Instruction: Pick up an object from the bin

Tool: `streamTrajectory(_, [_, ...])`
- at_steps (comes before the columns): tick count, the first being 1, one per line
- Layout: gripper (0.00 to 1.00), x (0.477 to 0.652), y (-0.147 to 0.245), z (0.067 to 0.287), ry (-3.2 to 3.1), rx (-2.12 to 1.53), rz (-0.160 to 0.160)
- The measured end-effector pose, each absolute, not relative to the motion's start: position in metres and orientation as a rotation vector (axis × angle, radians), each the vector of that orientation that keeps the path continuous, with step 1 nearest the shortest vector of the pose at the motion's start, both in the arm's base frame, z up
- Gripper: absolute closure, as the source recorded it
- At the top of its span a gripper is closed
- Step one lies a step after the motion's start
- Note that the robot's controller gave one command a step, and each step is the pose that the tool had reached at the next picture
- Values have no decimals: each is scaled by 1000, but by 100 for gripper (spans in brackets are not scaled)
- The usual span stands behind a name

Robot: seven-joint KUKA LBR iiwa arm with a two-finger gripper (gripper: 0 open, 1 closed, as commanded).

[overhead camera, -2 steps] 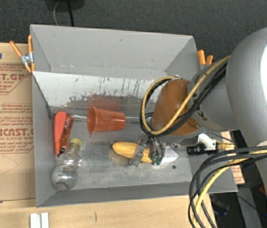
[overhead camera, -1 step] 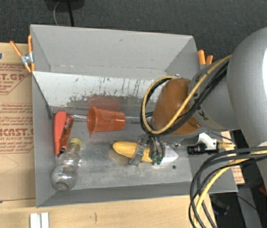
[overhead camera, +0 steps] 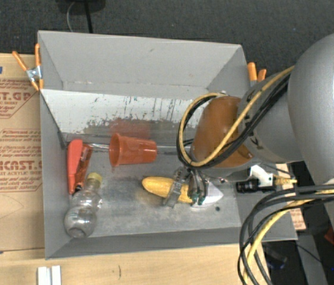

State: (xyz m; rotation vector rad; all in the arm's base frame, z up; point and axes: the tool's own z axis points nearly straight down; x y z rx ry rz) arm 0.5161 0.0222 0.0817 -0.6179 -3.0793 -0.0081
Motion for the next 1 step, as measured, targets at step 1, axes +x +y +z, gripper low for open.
streamTrajectory(1, [100, 516, 22, 103, -3079, -617, -8])
